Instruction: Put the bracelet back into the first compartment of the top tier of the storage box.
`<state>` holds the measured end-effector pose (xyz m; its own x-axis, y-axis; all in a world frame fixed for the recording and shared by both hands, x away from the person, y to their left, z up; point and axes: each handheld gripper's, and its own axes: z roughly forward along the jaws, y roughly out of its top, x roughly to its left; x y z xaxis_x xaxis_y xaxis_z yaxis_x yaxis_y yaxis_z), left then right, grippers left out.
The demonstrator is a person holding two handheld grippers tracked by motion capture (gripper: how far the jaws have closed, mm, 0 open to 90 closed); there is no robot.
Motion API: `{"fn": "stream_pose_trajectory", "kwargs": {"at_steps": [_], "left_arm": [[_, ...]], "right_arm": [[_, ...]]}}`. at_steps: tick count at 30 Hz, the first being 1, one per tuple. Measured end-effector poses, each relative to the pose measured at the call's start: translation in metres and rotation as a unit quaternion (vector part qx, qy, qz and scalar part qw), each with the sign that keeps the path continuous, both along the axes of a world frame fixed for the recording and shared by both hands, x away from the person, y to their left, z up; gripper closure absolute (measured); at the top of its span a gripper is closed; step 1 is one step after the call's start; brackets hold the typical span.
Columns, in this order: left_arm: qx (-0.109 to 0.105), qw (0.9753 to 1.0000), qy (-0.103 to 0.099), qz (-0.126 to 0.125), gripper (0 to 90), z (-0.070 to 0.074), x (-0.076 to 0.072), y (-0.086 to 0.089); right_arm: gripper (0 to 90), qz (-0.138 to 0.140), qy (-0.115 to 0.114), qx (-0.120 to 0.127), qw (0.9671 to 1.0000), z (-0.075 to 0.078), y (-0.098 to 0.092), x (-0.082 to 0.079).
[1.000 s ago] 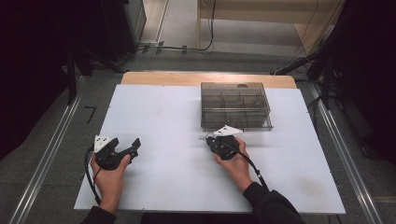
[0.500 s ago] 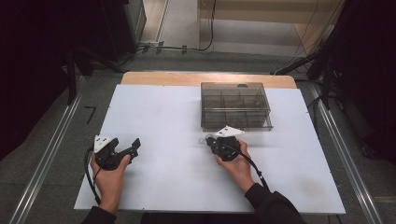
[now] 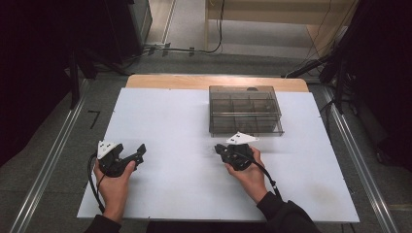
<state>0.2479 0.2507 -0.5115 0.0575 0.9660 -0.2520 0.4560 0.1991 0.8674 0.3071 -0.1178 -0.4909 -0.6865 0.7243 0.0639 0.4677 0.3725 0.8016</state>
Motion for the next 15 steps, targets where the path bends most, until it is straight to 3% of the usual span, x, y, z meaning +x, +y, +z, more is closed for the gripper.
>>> {"fn": "stream_pose_trajectory", "kwargs": {"at_steps": [15], "left_arm": [[-0.002,1.0000,0.000,0.001,12.0,0.000,-0.001,0.000]], "right_arm": [[83.8,0.016,0.000,0.009,0.9998,0.016,-0.008,-0.015]]}}
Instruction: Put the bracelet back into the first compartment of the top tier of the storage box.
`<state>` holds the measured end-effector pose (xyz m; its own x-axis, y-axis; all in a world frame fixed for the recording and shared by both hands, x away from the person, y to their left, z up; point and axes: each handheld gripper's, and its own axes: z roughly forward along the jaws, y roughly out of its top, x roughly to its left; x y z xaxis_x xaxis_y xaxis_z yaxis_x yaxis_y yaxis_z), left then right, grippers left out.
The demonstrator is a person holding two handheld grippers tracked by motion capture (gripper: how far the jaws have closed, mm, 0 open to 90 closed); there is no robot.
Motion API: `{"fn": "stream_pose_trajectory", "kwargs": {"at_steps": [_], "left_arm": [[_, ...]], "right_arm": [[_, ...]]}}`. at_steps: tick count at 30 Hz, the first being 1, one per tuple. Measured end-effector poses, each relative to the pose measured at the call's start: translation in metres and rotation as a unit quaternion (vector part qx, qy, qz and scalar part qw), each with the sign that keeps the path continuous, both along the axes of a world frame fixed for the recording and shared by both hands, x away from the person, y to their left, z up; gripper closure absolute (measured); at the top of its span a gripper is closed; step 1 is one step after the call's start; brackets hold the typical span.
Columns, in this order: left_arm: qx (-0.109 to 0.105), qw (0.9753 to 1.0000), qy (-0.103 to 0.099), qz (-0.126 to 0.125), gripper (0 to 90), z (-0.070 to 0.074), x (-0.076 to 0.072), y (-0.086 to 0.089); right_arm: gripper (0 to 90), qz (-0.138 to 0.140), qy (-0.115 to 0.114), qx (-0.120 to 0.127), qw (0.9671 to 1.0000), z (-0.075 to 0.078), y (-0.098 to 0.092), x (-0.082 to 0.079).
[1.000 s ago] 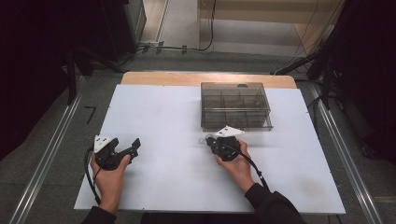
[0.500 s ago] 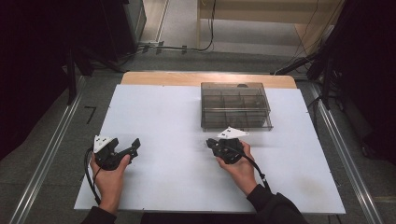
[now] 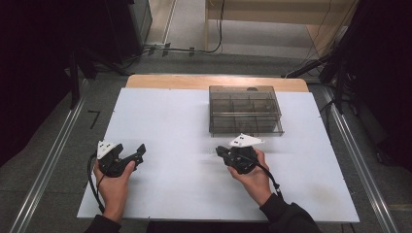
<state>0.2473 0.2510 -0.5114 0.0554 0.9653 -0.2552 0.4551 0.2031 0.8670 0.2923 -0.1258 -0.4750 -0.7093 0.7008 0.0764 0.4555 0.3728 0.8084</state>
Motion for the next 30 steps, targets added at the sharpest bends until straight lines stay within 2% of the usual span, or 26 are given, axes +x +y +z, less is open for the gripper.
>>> {"fn": "stream_pose_trajectory", "kwargs": {"at_steps": [20,30], "left_arm": [[0.000,1.0000,0.001,-0.001,12.0,0.000,0.000,0.000],[0.000,1.0000,0.001,-0.001,12.1,0.000,0.000,-0.001]], "right_arm": [[83.8,0.005,-0.014,0.025,0.9996,0.029,-0.012,-0.014],[83.8,0.005,-0.019,0.031,0.9993,0.035,-0.015,-0.014]]}}
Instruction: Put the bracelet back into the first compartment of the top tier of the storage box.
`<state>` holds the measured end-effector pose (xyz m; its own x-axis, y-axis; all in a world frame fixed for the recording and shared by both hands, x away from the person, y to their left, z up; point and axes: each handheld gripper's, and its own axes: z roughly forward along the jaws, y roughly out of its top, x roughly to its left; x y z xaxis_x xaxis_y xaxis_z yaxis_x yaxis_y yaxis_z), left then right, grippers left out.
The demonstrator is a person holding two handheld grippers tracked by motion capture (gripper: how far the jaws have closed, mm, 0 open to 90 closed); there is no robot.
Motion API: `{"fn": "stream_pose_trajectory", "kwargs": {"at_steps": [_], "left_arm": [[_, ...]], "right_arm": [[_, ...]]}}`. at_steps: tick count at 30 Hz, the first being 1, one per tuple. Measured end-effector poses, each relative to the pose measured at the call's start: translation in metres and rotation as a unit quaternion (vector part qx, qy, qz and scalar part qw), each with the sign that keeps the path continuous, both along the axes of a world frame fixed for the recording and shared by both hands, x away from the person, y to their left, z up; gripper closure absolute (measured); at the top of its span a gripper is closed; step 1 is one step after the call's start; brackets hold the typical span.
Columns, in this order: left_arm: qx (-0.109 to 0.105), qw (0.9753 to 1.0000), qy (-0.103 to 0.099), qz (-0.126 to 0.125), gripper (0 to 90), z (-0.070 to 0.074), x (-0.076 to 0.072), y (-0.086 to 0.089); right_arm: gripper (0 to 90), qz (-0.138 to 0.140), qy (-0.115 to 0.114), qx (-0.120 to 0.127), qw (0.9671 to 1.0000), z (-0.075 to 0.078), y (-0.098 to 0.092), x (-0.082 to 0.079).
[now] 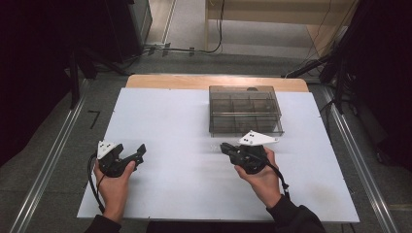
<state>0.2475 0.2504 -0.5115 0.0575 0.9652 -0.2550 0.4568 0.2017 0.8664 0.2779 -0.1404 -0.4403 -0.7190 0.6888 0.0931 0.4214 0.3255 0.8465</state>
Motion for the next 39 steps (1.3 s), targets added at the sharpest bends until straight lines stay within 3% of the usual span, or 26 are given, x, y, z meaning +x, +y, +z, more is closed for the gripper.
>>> {"fn": "stream_pose_trajectory", "kwargs": {"at_steps": [39], "left_arm": [[0.001,1.0000,0.002,-0.001,12.1,-0.001,0.001,-0.001]], "right_arm": [[83.8,-0.018,-0.014,0.017,0.9996,0.012,-0.007,0.011]]}}
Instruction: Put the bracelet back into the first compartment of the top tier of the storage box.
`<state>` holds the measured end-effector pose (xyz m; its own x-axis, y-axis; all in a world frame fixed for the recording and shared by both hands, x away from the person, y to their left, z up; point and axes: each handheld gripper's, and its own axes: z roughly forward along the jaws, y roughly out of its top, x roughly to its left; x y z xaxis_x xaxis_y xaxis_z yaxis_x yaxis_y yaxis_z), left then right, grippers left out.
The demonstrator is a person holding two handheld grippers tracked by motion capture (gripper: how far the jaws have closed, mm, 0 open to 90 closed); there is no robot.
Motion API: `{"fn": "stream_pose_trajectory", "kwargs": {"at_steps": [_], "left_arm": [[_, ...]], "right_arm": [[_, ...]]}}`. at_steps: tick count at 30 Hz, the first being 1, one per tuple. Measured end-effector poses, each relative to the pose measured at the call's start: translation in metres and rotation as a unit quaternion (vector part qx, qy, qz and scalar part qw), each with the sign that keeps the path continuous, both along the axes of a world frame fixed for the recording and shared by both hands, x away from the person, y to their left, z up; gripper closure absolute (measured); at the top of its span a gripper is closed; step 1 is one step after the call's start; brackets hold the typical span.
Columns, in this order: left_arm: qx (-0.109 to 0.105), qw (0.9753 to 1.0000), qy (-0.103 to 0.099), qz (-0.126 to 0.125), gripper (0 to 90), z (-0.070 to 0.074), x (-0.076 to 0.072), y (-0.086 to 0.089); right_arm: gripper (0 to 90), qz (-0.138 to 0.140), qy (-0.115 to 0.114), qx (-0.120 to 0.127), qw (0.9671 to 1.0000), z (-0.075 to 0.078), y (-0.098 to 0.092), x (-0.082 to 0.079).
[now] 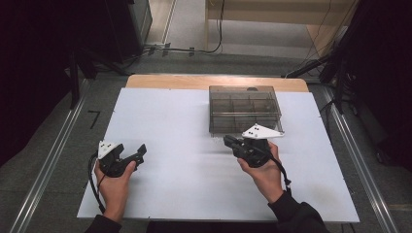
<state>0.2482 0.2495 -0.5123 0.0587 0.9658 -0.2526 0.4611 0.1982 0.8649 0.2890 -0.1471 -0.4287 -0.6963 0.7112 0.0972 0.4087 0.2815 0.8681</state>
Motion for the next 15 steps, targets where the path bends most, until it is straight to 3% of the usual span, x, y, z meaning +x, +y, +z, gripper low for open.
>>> {"fn": "stream_pose_trajectory", "kwargs": {"at_steps": [15], "left_arm": [[-0.001,1.0000,0.002,-0.002,12.1,-0.0006,0.0004,-0.0004]], "right_arm": [[83.8,-0.007,-0.010,0.008,0.9999,0.0032,-0.0002,0.0070]]}}
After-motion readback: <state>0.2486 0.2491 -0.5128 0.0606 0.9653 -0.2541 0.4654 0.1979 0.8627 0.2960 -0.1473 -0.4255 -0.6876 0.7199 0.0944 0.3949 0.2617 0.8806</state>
